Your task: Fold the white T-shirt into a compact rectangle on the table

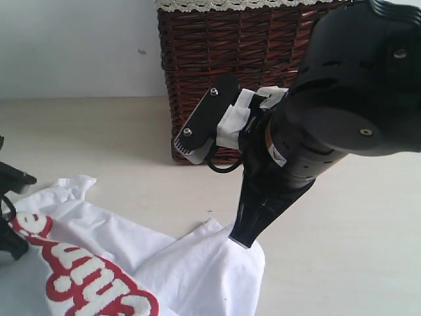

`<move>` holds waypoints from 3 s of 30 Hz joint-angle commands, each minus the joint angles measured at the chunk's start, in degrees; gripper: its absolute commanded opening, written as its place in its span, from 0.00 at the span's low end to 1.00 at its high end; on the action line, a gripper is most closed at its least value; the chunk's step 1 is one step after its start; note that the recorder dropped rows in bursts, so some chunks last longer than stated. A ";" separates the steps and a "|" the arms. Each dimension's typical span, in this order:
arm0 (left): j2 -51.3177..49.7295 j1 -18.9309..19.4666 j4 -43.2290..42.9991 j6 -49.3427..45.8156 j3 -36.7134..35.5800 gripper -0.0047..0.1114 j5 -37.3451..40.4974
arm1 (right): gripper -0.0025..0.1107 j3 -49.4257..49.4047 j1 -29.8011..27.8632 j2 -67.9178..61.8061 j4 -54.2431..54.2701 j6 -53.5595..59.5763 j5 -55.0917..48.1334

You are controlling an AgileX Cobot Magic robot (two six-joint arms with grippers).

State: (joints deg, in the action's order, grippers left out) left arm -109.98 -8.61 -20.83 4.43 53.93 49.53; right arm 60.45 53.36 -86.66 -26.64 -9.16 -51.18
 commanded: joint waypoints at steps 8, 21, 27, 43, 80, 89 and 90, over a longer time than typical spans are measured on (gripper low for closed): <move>-6.59 6.77 8.33 -1.97 13.69 0.08 -22.55 | 0.02 -0.08 -0.11 0.67 -0.26 -0.10 -0.06; 16.52 5.94 47.31 -28.03 2.08 0.04 -5.90 | 0.02 -0.08 -0.11 5.74 -0.93 -1.99 0.99; 17.83 -5.23 40.08 -20.35 -15.06 0.04 -7.70 | 0.02 -0.08 -0.11 9.16 -1.87 -2.89 0.87; 1.76 2.42 7.97 11.97 -8.06 0.04 -14.05 | 0.02 -0.08 -0.11 9.97 -1.10 -3.03 1.33; 24.67 -17.78 54.73 -39.55 -12.55 0.37 -15.91 | 0.18 1.24 -9.86 9.38 13.27 1.58 9.95; 15.89 -31.84 50.90 -42.06 -12.34 0.52 -39.27 | 0.18 1.24 -9.86 20.77 12.85 3.03 4.78; 14.59 -32.49 50.78 -42.06 -12.22 0.52 -42.79 | 0.18 1.24 -9.86 21.76 12.85 3.03 4.44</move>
State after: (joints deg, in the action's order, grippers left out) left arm -92.49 -38.97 31.00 -37.20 41.81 17.93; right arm 61.30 43.84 -67.82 -13.38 -6.66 -45.48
